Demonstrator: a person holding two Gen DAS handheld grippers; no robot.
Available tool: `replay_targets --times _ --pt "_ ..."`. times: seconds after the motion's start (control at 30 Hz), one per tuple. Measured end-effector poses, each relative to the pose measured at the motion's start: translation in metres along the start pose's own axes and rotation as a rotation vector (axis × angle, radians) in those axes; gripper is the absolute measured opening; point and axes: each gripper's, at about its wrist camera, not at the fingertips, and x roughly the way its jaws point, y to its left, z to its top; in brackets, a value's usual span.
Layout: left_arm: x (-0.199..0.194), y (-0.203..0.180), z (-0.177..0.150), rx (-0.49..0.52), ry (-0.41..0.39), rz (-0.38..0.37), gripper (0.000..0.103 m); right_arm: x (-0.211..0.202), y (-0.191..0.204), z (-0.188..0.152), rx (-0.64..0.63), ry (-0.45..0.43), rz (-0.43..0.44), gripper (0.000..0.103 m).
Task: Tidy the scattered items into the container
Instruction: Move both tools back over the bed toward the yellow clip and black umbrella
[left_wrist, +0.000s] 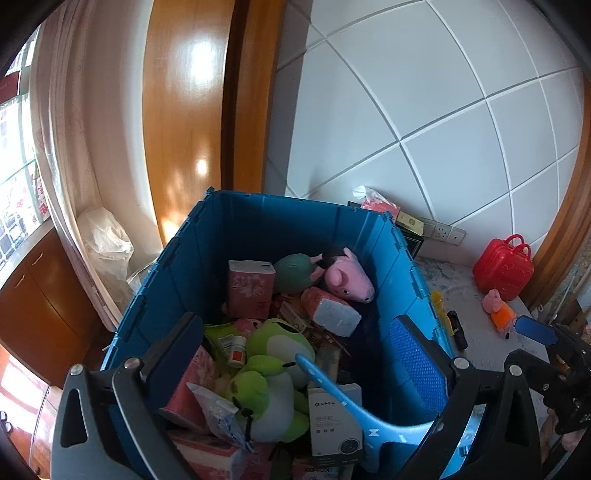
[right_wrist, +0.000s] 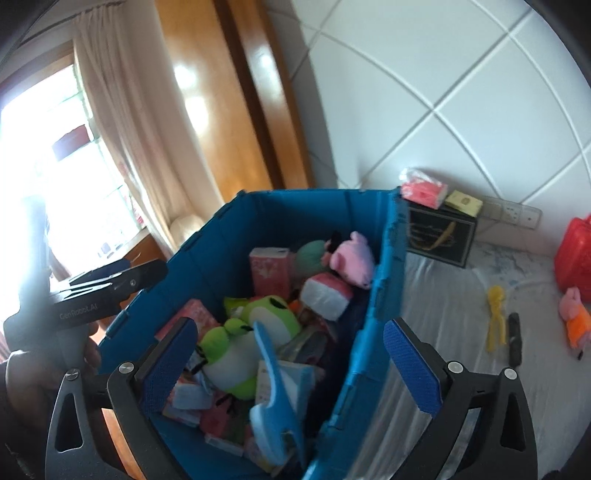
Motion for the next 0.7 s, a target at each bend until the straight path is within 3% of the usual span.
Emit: replay_targets --times 0.4,0.7 --pt "0.008 -0.104 0.000 0.090 0.005 -0.106 0.103 -0.060 -0.092 -0.023 0.106 -0.041 -0.134 0.102" --pt "0.015 -0.220 -0.004 0.144 0.018 -0.140 0.103 -0.117 -0.187 -0.036 0.149 -0.058 -0.177 0.102"
